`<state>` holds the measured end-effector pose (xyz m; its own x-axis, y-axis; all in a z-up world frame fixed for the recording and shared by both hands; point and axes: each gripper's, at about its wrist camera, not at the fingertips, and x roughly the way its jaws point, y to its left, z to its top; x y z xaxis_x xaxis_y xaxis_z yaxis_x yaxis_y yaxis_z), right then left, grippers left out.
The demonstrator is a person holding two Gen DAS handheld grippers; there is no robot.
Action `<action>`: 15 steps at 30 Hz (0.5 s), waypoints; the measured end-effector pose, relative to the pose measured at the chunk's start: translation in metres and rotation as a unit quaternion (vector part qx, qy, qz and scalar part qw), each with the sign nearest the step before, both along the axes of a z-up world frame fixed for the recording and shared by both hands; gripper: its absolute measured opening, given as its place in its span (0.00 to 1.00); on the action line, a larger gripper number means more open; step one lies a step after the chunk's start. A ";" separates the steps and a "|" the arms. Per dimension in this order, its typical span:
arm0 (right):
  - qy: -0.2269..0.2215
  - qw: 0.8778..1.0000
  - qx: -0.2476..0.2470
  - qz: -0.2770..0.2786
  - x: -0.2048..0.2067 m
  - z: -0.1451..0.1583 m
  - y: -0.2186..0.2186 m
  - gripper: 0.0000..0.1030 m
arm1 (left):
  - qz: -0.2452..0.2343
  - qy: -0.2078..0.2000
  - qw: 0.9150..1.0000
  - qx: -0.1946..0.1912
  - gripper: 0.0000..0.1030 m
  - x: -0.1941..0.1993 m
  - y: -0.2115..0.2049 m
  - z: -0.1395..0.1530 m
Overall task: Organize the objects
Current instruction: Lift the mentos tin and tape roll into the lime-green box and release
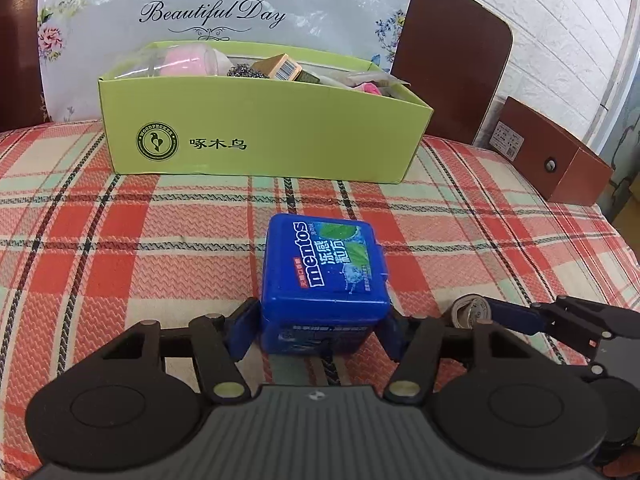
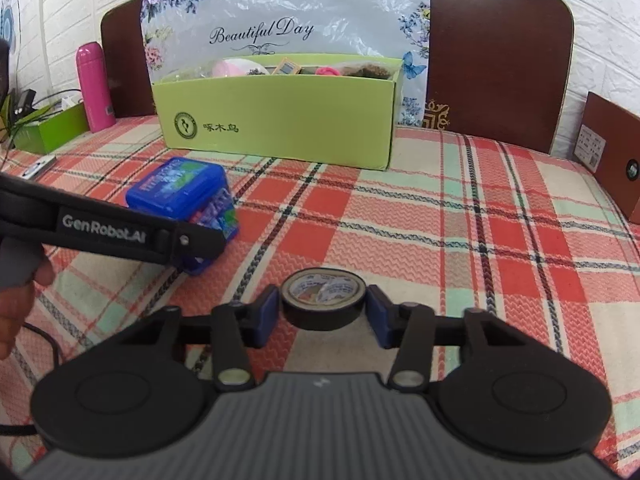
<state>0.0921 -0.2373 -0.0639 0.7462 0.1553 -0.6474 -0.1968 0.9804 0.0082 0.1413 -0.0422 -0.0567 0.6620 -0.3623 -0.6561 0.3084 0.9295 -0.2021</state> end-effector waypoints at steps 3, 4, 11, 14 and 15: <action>-0.001 1.000 0.007 0.007 0.000 0.005 -0.001 0.44 | -0.001 -0.008 1.000 -0.003 0.59 -0.002 0.004 0.007; -0.006 1.000 0.007 0.011 0.000 0.009 0.000 0.44 | -0.002 -0.010 1.000 -0.008 0.58 -0.002 0.007 0.012; -0.074 0.997 0.014 0.033 0.013 0.055 0.001 0.44 | -0.005 -0.070 0.997 -0.030 0.56 0.004 0.025 0.064; -0.106 0.994 0.013 0.039 0.025 0.075 0.003 0.44 | -0.002 -0.095 0.995 -0.036 0.56 0.012 0.031 0.083; -0.115 0.992 0.012 0.040 0.030 0.080 0.004 0.44 | -0.003 -0.101 0.994 -0.035 0.56 0.014 0.032 0.087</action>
